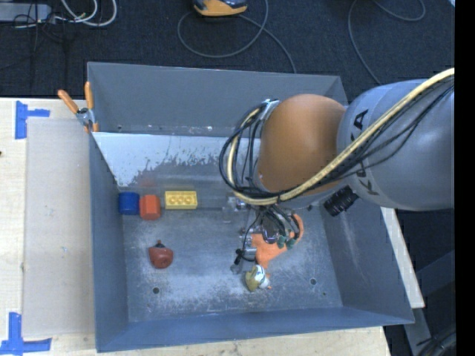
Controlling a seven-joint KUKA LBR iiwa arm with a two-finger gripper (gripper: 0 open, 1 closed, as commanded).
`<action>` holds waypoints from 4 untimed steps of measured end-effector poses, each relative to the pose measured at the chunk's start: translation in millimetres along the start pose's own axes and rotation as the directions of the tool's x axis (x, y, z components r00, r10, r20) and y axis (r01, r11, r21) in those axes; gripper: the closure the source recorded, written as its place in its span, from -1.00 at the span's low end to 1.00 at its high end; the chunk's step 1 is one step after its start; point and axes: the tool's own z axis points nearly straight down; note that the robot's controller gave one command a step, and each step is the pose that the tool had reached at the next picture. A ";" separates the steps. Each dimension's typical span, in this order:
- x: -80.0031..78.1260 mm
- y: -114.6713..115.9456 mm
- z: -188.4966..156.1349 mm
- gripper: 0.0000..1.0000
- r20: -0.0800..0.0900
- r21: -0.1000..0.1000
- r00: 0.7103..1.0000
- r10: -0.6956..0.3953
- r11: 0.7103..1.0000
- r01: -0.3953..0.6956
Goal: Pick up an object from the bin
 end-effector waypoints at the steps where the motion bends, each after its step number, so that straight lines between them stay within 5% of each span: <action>1: -1.6 -0.4 -4.4 -1.00 0.008 -0.001 1.000 0.002 1.000 -0.002; 2: 14.2 -34.7 20.0 -1.00 0.005 -0.002 0.999 -0.035 0.999 0.035; 3: 17.4 -52.9 51.0 -1.00 0.004 0.001 0.999 0.051 0.999 -0.051; 4: 26.4 -65.6 63.9 -1.00 0.001 -0.002 1.000 -0.004 1.000 0.004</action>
Offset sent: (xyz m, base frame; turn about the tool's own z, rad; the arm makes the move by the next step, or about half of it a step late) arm -0.0243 -0.0601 -0.0353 -0.0482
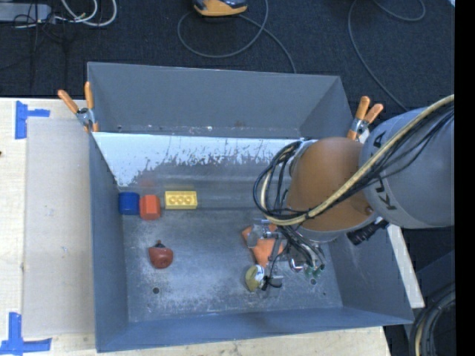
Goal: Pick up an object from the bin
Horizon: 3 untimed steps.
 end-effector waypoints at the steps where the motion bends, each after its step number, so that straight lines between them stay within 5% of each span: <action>1: -29.2 -37.3 28.0 -1.00 0.006 0.002 0.988 -0.155 0.988 0.155; 2: -42.7 -30.0 54.7 1.00 0.001 -0.001 0.999 -0.036 0.999 0.036; 3: -42.7 -30.1 54.7 1.00 0.001 -0.001 0.999 -0.035 0.999 0.035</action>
Offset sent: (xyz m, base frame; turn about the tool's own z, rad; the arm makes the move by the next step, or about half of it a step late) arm 0.0418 -0.0305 -0.0554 -0.0373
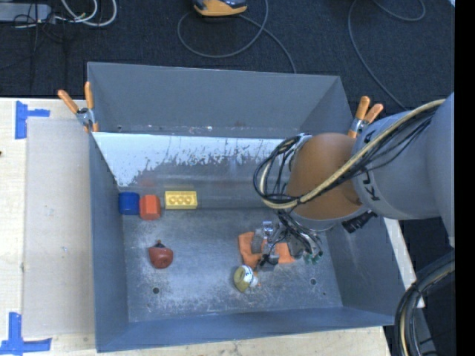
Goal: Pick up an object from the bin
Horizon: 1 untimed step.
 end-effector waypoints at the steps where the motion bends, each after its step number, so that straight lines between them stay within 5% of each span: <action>1: 14.8 0.0 -134.4 1.00 0.001 0.000 1.000 0.008 1.000 -0.008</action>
Offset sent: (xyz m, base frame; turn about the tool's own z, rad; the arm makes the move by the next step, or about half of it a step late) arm 0.0000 0.0000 0.0000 0.0000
